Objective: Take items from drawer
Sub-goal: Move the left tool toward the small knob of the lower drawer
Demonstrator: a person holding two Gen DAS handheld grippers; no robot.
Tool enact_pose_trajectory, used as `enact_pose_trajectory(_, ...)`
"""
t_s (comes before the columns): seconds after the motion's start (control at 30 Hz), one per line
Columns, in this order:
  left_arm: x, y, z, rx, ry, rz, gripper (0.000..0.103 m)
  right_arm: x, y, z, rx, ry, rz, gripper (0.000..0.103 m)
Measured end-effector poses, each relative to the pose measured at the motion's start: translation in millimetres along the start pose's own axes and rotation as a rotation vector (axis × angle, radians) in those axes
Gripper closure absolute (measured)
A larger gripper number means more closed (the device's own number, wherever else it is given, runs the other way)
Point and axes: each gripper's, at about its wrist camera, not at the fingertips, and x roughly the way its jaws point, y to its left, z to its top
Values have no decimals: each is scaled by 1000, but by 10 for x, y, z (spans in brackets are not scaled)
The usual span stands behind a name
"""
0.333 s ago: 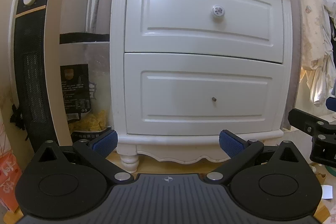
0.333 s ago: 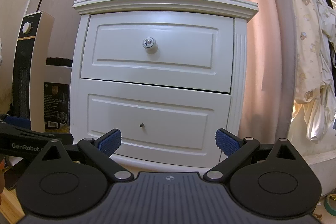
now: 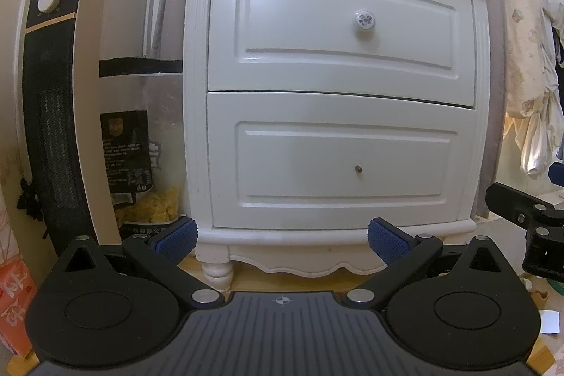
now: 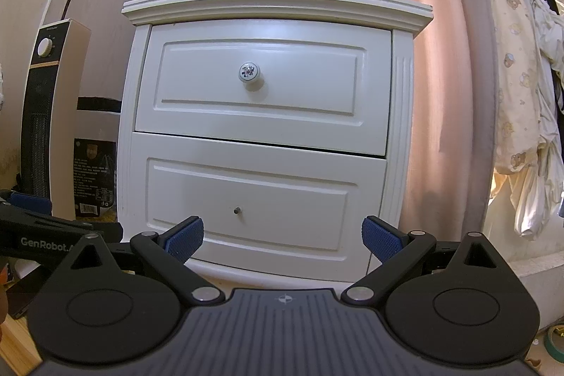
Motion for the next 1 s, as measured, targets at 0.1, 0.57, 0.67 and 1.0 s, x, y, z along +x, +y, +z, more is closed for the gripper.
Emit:
enact_pose_trajectory(0.1,-19,-40,-2,4,-3,0,0,-1,-9,-20,0,-1,-1,0)
enact_pose_trajectory(0.57,28,-85,-18,14,-4,15,0,-10,-32,-9,4,-5,-4,0)
enact_pose_trajectory(0.67,86,-129,5,10,-1,11,0,-28,-52,2,4,-9,-8,0)
enact_pose_trajectory(1.0,190,-392,68,43,-37,-60,0,-92,-227,8,9,-17,-35,0)
